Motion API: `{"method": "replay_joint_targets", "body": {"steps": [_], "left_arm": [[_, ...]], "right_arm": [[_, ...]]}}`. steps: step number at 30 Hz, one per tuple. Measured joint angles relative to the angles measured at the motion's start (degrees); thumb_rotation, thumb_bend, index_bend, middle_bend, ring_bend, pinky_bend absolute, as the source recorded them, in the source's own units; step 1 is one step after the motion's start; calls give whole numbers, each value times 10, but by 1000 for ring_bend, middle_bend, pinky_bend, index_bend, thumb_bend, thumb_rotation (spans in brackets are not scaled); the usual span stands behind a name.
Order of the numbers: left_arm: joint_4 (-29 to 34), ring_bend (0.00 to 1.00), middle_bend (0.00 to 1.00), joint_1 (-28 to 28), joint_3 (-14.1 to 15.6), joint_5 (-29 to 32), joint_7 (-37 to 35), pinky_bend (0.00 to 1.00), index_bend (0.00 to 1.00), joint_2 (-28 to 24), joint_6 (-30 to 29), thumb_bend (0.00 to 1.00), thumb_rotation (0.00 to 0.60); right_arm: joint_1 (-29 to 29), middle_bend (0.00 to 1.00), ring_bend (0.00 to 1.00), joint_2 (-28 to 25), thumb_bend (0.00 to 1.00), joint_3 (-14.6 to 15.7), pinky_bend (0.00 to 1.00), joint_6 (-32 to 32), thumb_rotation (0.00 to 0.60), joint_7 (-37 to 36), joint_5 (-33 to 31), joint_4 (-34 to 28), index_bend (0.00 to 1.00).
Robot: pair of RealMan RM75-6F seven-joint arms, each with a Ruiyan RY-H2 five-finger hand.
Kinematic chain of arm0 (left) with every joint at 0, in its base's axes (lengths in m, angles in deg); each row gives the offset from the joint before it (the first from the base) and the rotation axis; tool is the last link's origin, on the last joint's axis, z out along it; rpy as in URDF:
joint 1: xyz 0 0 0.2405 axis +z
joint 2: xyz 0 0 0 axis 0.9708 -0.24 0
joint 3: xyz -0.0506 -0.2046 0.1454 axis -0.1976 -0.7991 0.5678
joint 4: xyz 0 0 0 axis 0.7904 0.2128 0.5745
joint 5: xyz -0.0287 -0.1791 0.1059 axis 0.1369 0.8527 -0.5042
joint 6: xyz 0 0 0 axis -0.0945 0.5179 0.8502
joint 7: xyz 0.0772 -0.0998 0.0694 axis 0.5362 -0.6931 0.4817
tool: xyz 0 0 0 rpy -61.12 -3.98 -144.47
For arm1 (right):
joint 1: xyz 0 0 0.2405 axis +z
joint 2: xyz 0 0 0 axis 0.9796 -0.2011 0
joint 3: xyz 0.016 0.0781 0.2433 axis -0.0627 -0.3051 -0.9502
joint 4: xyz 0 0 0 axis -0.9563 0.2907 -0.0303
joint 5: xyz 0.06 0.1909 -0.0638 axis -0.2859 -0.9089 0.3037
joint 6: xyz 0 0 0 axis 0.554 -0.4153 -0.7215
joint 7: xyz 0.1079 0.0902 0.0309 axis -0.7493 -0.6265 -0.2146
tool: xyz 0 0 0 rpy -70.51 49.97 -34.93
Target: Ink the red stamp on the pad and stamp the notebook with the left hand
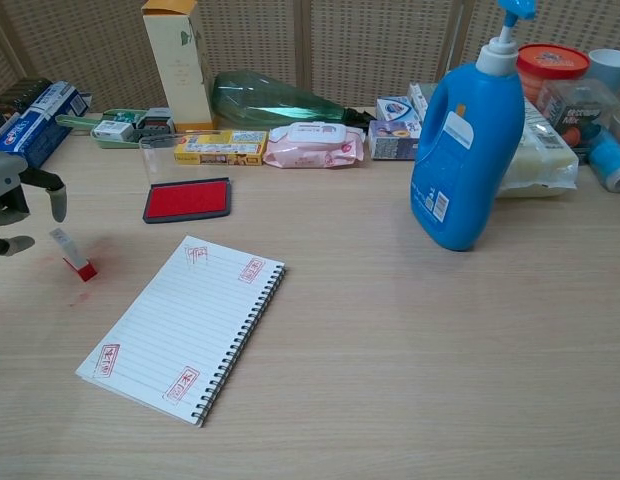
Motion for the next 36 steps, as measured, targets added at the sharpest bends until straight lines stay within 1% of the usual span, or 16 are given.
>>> {"method": "replay_joint_targets", "body": {"steps": [26, 36], "left_arm": [[-34, 1000, 1000, -21, -2, 32, 27, 1000, 483, 41, 20, 320, 600], [-37, 1000, 1000, -28, -3, 37, 39, 1000, 542, 49, 21, 325, 600]], "right_arm": [[1, 4, 0, -3, 0, 0, 0, 2, 600, -10, 0, 1, 96], [1, 4, 0, -5, 0, 0, 0, 1, 600, -19, 1, 5, 96]]}}
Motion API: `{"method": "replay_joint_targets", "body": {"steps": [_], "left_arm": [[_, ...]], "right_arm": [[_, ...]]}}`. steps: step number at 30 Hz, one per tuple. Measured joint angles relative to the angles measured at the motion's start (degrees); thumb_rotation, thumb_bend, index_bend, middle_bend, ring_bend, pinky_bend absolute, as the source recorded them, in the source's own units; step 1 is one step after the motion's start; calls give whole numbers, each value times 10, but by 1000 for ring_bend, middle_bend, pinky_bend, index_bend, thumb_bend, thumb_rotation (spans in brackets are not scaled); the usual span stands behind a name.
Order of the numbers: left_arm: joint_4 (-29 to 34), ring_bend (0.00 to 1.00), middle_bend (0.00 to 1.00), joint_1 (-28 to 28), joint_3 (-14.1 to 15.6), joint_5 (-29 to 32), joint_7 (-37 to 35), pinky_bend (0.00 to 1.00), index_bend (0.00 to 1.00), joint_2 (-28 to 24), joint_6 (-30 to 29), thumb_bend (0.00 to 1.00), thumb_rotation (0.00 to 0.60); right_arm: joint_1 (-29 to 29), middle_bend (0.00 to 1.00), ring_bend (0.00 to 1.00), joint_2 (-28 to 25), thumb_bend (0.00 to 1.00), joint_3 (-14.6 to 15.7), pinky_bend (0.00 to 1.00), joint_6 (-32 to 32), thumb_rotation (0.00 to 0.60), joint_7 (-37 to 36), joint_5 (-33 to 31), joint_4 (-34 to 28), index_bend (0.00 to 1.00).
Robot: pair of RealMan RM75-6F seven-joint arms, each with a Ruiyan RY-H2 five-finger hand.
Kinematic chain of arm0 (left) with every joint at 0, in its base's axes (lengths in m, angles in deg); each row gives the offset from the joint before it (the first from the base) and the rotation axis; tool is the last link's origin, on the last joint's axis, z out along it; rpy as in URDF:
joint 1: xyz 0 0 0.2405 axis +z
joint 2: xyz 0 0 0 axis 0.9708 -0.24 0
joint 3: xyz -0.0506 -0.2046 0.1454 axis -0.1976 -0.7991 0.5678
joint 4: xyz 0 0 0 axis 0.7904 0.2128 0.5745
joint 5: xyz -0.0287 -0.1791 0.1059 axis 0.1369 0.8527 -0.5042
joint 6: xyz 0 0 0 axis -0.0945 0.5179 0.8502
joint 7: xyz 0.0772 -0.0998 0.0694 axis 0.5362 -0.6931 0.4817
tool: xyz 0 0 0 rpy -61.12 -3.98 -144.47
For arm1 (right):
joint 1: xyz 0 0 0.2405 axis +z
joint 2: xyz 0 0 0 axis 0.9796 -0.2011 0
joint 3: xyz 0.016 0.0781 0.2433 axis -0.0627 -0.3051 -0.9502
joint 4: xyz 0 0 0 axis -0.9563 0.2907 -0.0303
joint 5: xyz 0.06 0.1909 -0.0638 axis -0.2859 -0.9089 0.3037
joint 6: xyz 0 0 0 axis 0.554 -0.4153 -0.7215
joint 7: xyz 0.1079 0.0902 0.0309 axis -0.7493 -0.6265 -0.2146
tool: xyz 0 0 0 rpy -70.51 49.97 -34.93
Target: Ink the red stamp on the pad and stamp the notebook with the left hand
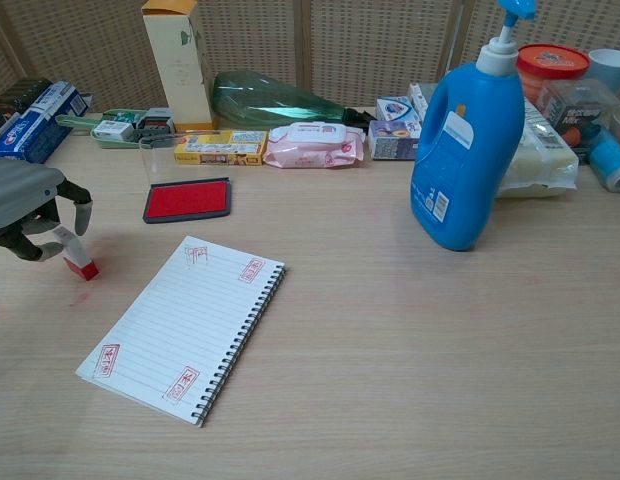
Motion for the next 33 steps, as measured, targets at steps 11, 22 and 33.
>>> {"method": "replay_joint_targets", "body": {"steps": [11, 22, 33], "left_arm": [[-7, 1000, 1000, -2, 3, 8, 18, 1000, 633, 4, 3, 341, 600], [28, 1000, 1000, -11, -7, 9, 30, 1000, 646, -20, -3, 343, 600], [75, 1000, 1000, -75, -37, 35, 141, 1000, 646, -70, 57, 341, 600]], "right_arm": [[-1, 4, 0, -2, 0, 1, 0, 0, 600, -2, 1, -1, 96], [-1, 4, 0, -4, 0, 1, 0, 0, 600, -4, 2, -2, 96], [3, 4, 0, -3, 0, -2, 0, 12, 600, -7, -14, 3, 96]]}}
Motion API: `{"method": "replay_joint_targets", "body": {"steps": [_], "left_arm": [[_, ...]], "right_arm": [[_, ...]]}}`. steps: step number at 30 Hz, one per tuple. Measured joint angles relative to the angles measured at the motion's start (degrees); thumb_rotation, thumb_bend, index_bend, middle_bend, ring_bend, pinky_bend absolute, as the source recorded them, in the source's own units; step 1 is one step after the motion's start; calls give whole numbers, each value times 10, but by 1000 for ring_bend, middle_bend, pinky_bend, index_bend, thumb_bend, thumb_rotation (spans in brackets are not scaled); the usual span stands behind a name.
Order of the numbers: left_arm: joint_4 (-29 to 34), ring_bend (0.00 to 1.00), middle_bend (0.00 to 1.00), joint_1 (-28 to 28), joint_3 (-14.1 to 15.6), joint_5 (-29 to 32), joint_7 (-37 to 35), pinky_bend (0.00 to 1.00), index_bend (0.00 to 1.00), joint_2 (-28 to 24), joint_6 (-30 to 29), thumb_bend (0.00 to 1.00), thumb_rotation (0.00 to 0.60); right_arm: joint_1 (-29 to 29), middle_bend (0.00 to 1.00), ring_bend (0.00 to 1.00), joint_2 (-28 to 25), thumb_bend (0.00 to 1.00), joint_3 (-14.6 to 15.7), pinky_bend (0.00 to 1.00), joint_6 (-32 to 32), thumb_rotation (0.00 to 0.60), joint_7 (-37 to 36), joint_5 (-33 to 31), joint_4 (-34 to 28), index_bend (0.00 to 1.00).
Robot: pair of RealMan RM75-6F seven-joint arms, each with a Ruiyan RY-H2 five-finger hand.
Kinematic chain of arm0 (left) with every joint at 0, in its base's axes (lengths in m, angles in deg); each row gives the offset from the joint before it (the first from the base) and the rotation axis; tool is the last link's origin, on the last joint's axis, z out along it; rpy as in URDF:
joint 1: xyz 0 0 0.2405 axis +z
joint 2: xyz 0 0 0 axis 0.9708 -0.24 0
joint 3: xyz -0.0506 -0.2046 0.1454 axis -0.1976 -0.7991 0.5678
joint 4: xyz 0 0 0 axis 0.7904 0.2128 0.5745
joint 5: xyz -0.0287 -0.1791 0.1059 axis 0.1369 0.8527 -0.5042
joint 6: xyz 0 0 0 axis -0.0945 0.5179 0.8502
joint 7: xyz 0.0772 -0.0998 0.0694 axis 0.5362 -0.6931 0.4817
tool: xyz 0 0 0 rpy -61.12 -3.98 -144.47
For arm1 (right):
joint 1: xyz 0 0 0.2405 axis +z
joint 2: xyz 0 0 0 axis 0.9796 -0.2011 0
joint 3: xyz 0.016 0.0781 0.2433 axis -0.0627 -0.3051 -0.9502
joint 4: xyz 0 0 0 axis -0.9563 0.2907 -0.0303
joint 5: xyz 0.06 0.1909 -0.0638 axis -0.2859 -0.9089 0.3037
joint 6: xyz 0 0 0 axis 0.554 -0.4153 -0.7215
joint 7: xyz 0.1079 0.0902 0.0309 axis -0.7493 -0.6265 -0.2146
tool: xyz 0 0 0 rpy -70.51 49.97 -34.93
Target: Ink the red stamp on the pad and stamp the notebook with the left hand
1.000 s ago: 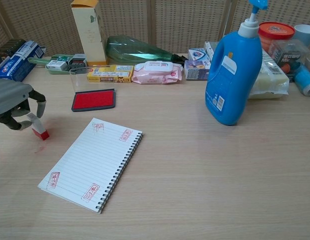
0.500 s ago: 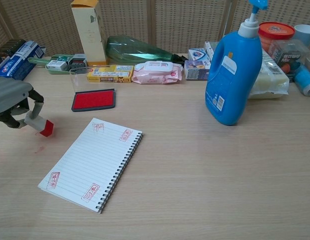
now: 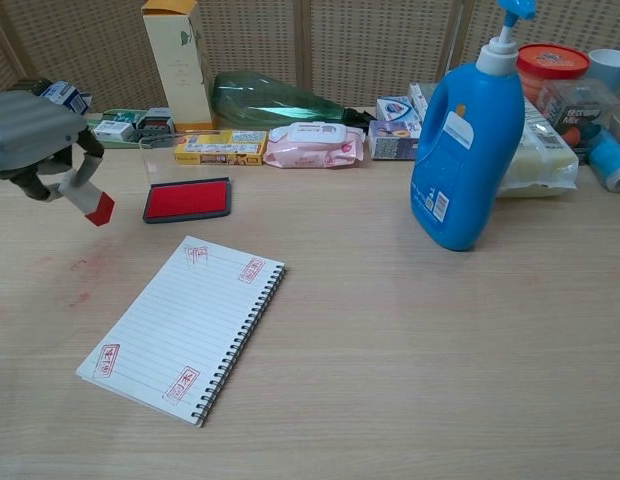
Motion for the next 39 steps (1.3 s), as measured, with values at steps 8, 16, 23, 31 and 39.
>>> {"method": "replay_joint_targets", "body": {"steps": [8, 16, 23, 31, 39], "left_arm": [[-39, 1000, 1000, -73, -30, 81, 77, 1000, 647, 24, 73, 340, 600], [-101, 1000, 1000, -110, -37, 113, 96, 1000, 650, 70, 104, 342, 600], [-189, 1000, 1000, -145, -36, 140, 97, 1000, 652, 125, 132, 344, 600], [-234, 1000, 1000, -161, -31, 146, 83, 1000, 653, 154, 139, 344, 600], [-265, 1000, 1000, -170, -26, 151, 76, 1000, 654, 175, 143, 345, 600]], "right_arm": [[8, 4, 0, 3, 0, -5, 0, 22, 600, 2, -24, 10, 96], [17, 4, 0, 7, 0, -10, 0, 42, 600, 3, -50, 22, 96], [20, 4, 0, 9, 0, -13, 0, 48, 600, 3, -59, 26, 96], [19, 4, 0, 7, 0, -13, 0, 49, 600, -1, -62, 26, 96], [20, 4, 0, 5, 0, -13, 0, 51, 600, -4, -61, 25, 96]]}}
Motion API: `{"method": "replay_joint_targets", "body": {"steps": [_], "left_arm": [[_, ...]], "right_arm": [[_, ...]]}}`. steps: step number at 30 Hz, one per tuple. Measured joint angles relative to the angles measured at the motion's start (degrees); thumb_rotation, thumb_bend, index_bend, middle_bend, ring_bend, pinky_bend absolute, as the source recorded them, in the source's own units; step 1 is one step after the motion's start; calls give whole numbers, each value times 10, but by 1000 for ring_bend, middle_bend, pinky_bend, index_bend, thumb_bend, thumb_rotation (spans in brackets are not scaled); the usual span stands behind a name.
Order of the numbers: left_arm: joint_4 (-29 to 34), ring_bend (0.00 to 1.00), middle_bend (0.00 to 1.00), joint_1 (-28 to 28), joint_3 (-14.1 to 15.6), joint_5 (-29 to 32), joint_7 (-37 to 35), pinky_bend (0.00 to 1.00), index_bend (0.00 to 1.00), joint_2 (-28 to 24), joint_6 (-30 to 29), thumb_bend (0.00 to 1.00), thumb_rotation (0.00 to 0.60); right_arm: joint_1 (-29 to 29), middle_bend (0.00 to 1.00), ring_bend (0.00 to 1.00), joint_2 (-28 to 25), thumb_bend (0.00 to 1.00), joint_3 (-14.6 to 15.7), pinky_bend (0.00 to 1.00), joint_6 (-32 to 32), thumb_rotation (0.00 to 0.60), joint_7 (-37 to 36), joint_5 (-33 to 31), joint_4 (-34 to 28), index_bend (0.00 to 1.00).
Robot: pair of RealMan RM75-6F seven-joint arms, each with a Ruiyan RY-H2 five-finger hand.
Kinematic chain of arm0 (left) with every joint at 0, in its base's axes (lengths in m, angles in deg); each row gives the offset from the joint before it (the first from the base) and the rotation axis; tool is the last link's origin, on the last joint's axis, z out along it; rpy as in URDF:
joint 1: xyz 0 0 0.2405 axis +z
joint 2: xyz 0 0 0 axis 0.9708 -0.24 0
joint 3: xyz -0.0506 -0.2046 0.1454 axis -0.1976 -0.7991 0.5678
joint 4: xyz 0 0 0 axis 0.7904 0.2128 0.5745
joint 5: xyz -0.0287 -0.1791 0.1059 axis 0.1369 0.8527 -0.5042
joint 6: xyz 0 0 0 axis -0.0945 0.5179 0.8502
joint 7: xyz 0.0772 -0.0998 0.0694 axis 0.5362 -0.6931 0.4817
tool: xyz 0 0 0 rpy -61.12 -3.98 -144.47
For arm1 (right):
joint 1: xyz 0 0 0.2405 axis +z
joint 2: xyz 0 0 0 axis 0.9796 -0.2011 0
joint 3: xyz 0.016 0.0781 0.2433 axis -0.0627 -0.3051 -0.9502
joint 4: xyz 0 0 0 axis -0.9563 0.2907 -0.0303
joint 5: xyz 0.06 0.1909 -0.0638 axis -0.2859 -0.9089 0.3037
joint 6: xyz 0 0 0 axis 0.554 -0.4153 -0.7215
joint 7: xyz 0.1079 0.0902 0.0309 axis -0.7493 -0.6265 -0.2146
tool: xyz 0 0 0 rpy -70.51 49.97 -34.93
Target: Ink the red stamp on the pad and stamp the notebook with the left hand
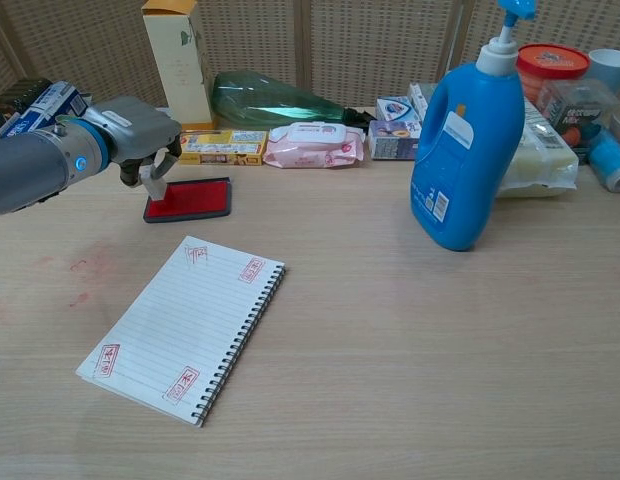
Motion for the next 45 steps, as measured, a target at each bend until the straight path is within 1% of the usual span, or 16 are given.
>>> {"method": "replay_joint_targets", "body": {"steps": [13, 19, 22, 28, 34, 39, 41, 45], "left_arm": [[-3, 1000, 1000, 1, 4, 7, 3, 1000, 654, 5, -9, 346, 600], [20, 1000, 1000, 5, 3, 7, 4, 1000, 654, -8, -25, 345, 600], [48, 1000, 1000, 9, 1, 6, 5, 1000, 654, -25, -38, 346, 600], [135, 1000, 1000, 19, 0, 0, 11, 1000, 654, -76, -69, 346, 600], [255, 1000, 1000, 34, 19, -39, 35, 1000, 654, -133, -117, 347, 600], [360, 1000, 1000, 50, 51, -81, 62, 1000, 654, -167, -151, 344, 600], [393, 1000, 1000, 58, 69, -99, 76, 1000, 654, -176, -164, 343, 600], [435, 1000, 1000, 70, 97, -123, 97, 1000, 654, -183, -178, 344, 600]], "right_arm": [[-3, 4, 0, -5, 0, 0, 0, -4, 600, -11, 6, -3, 96], [-4, 4, 0, -7, 0, 1, 0, -6, 600, -14, 11, -5, 96], [-4, 4, 0, -7, 0, 3, 0, -6, 600, -15, 16, -6, 96], [-3, 4, 0, -6, 0, 5, 0, -7, 600, -13, 20, -7, 96], [-3, 3, 0, -5, 0, 6, 0, -7, 600, -10, 23, -10, 96], [-4, 4, 0, -6, 0, 6, 0, -9, 600, -12, 23, -11, 96], [-4, 4, 0, -7, 0, 7, 0, -11, 600, -14, 25, -12, 96], [-5, 4, 0, -9, 0, 7, 0, -12, 600, -17, 27, -13, 96]]}}
